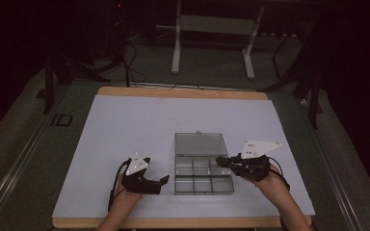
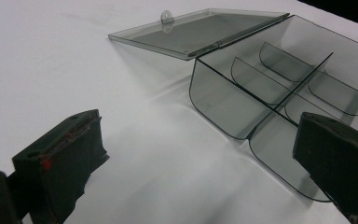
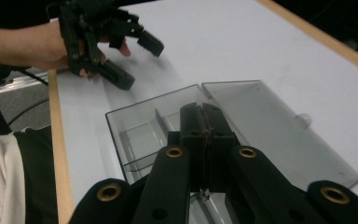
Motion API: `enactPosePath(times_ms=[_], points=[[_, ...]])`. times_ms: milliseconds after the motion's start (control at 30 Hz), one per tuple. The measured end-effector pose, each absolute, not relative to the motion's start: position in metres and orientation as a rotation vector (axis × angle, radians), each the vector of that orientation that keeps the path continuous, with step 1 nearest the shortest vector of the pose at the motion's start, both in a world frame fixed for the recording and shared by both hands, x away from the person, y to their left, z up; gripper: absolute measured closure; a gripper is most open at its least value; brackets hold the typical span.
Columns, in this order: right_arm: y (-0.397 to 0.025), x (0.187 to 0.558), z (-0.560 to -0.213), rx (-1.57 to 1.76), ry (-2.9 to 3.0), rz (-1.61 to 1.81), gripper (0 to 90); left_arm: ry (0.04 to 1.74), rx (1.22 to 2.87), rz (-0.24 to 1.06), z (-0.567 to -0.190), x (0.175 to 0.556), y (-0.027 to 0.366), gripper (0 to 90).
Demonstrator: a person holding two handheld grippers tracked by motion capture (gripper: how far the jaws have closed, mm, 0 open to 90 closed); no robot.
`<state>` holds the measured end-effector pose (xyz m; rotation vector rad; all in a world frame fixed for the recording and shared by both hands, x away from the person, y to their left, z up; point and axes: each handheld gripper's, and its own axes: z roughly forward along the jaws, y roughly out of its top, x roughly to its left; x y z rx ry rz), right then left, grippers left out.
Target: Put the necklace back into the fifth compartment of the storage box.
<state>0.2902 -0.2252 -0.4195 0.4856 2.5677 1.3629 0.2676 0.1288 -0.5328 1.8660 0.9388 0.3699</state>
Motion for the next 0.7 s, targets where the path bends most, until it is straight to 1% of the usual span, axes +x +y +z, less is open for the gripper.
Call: enactPosePath(times_ms=[233, 267, 333, 700], points=[[-0.214, 0.293, -0.437, 0.487, 2.622, 1.339, 89.1, 0.937, 1.865, 0.371, -0.532, 0.267, 0.129, 2.5], [-0.21, 0.294, -0.446, 0.487, 2.645, 1.312, 89.1, 0.938, 1.865, 0.372, -0.532, 0.267, 0.129, 2.5], [-0.207, 0.295, -0.453, 0.493, 2.66, 1.297, 89.1, 0.937, 1.865, 0.373, -0.532, 0.267, 0.129, 2.5], [-0.201, 0.299, -0.484, 0.526, 2.715, 1.192, 89.1, 0.935, 1.867, 0.375, -0.532, 0.267, 0.129, 2.5]])
